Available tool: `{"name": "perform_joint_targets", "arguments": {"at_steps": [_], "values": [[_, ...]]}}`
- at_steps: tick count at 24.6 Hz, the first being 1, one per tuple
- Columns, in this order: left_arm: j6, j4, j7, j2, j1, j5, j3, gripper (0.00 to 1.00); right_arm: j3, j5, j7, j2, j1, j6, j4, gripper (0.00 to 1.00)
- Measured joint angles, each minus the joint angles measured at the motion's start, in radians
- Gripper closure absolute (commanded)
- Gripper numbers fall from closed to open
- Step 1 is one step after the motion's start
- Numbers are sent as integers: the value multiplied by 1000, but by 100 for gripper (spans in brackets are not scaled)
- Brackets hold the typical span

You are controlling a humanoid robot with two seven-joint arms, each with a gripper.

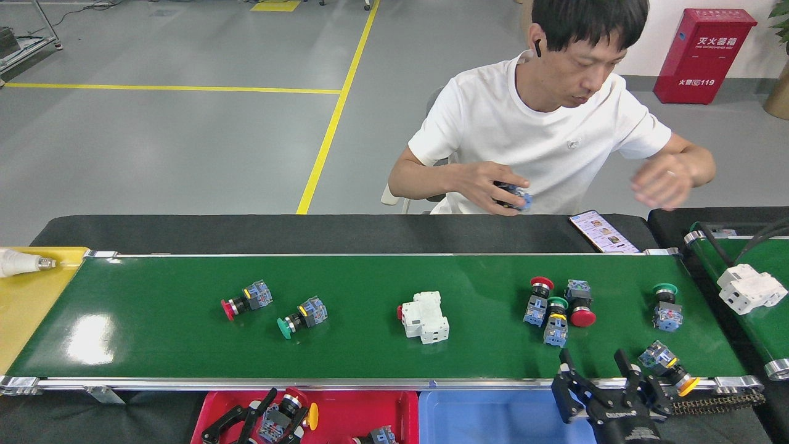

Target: Pick switch part from conveyor to tray

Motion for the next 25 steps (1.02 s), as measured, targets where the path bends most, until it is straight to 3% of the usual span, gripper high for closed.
{"name": "perform_joint_targets", "arguments": {"at_steps": [9, 15, 17, 19, 21, 25], "values": [[6, 8, -100, -17, 54, 323, 298, 0, 240, 1, 6, 23, -218, 241, 228, 5], [-2, 25, -133, -10, 23, 341, 357, 0, 327, 0, 13, 78, -326, 329, 376, 7], [4, 72, -137, -3, -62, 291, 356, 0, 331, -4, 13, 84, -336, 335, 393, 22], [6, 141, -138, -4, -144, 235, 353, 0, 335, -8, 11, 84, -340, 335, 401, 49], [11, 196, -139, -4, -198, 209, 345, 0, 340, -11, 9, 83, -340, 307, 407, 69], [7, 270, -140, -4, -245, 195, 262, 0, 341, -33, 12, 80, -342, 223, 408, 75]]}}
